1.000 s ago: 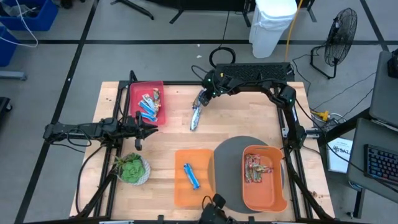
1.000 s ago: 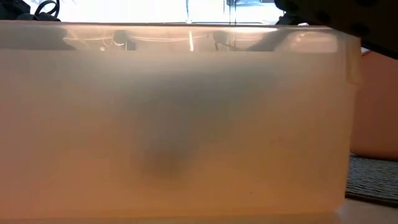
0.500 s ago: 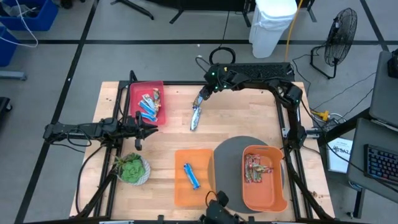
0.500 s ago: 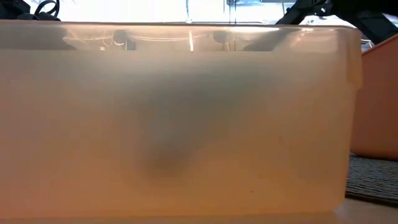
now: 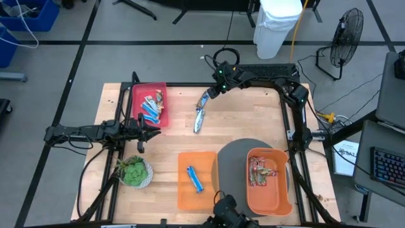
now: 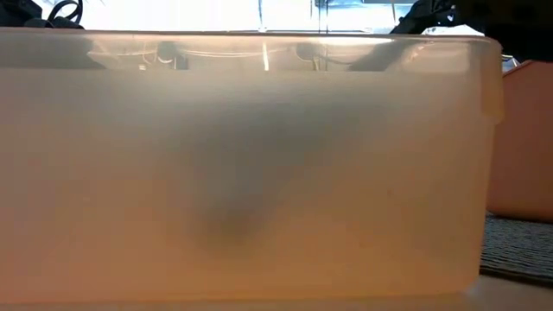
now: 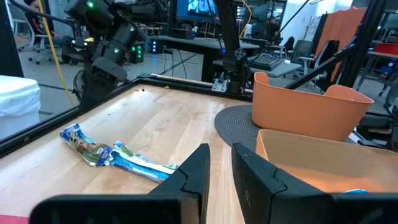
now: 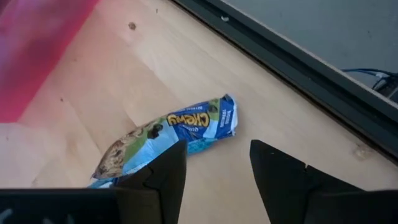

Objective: Pick and place Granola Bars by type
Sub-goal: Put the top blue granola bar into the left orange bin

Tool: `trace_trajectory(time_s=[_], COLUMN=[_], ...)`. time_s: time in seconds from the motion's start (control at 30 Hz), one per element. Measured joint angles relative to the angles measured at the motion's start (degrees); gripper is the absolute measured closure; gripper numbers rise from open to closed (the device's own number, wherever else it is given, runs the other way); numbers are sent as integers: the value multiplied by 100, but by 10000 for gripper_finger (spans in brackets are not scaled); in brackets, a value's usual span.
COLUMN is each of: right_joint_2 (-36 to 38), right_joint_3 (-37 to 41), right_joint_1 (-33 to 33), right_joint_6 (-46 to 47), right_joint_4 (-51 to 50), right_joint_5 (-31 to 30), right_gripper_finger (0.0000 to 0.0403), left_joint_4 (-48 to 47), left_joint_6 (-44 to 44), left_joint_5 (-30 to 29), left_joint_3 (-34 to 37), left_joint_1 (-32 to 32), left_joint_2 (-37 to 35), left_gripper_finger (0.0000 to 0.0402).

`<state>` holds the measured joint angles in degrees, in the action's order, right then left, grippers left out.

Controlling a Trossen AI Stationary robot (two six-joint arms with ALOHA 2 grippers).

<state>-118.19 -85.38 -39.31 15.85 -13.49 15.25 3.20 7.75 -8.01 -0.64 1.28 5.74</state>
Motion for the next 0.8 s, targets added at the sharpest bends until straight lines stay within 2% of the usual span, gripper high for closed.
trace_trajectory(time_s=[0.4,0.6,0.8], right_joint_2=[-163,-393,-380], right_joint_3=[1,-2,-7], right_joint_1=[-48,-48,-48], right_joint_6=[102,125,323], right_joint_4=[-205,211,594], right_joint_5=[89,172,590], right_gripper_finger=[234,234,234], left_joint_4=[0,0,0], left_joint_6=[0,0,0], left_joint_5=[-2,0,4], left_joint_3=[0,0,0], left_joint_1=[-2,-2,-2], left_joint_2=[-2,-1,-2], left_gripper_finger=[330,330,330])
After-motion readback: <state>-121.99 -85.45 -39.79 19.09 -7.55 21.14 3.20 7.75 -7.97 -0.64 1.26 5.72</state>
